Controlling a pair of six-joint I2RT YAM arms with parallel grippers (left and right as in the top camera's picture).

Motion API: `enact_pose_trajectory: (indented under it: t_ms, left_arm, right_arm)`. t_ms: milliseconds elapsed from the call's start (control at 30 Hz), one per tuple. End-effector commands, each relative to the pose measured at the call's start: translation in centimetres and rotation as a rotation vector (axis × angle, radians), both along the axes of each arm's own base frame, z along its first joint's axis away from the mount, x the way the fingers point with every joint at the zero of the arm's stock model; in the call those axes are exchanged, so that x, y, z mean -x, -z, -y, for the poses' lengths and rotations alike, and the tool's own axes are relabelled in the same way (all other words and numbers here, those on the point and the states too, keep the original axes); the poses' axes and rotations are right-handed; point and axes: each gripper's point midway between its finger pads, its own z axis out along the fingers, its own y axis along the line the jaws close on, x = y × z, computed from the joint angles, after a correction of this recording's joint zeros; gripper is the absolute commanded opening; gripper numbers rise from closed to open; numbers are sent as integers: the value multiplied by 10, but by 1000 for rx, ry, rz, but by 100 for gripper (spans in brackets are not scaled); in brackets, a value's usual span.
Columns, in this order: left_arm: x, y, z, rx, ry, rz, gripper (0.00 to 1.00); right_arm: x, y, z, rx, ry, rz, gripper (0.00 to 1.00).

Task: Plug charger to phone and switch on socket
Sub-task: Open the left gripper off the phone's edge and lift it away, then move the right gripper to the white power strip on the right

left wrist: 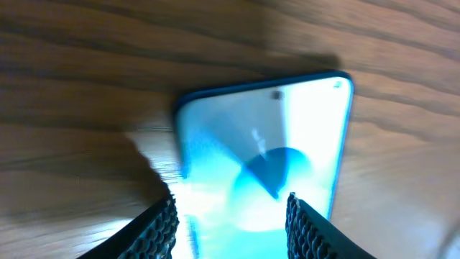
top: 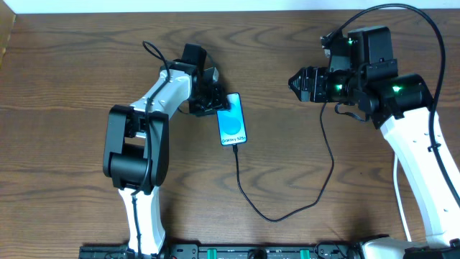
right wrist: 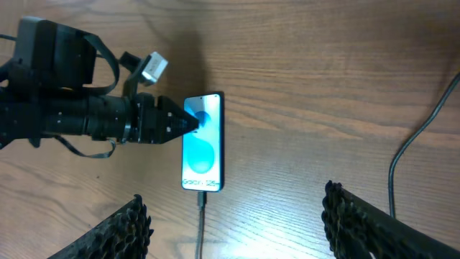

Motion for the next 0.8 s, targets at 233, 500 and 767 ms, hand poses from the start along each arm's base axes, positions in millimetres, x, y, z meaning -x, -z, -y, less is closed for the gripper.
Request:
enact_pose_trajectory:
  t_ms: [233,500,767]
  left_arm:
    - [8,22,-66,-355,-43,-20,49]
    - [-11,-119,-89,-320,-126,241,49]
    - [15,-249,-97,-256,-194,552,65]
  right_arm:
    - [-2,-2,0,31,-23,24,74]
    - [-13,-2,23,55,46,36,38]
    - [-30,-2,96,58,233,32,1]
